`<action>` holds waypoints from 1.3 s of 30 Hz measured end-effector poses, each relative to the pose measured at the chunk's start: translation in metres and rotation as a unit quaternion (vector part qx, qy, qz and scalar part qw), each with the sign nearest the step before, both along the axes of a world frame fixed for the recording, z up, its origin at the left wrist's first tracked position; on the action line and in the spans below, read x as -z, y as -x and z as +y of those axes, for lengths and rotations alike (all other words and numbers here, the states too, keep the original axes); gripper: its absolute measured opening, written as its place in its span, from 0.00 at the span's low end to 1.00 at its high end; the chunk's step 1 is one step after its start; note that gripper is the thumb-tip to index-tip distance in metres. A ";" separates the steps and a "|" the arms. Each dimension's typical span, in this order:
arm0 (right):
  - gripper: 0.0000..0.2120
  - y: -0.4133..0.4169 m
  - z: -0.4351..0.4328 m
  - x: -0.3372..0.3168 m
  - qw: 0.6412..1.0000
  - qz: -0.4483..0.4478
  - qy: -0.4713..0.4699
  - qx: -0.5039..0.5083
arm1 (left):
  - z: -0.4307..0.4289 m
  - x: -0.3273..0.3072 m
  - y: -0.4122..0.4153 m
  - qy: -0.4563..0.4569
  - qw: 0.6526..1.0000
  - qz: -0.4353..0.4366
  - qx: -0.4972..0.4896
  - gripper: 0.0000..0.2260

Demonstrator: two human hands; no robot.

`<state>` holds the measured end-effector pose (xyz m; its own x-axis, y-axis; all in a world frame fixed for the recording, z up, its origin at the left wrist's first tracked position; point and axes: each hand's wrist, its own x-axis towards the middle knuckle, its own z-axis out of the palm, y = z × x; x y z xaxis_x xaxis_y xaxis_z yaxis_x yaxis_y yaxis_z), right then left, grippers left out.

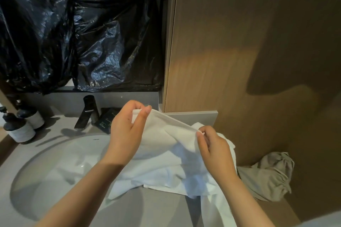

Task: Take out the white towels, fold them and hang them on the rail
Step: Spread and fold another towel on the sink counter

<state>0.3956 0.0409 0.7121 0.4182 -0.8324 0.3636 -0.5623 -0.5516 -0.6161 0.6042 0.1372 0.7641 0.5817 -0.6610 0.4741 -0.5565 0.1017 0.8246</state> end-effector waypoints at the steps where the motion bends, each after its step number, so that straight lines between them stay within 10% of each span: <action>1: 0.06 0.001 -0.004 -0.009 1.000 -0.011 0.014 -0.003 | -0.003 -0.001 -0.003 0.000 1.000 -0.006 -0.004 0.10; 21: 0.07 -0.038 -0.086 -0.297 0.931 -0.141 0.335 -0.001 | -0.082 -0.200 -0.060 0.196 0.975 -0.080 -0.061 0.03; 30: 0.17 -0.021 -0.099 -0.217 0.984 -0.131 -0.013 -0.116 | -0.082 -0.164 -0.090 0.066 0.971 -0.197 -0.116 0.07; 39: 0.15 0.012 -0.108 -0.135 0.981 -0.153 -0.092 -0.072 | -0.081 -0.133 -0.082 -0.004 0.971 -0.208 -0.120 0.07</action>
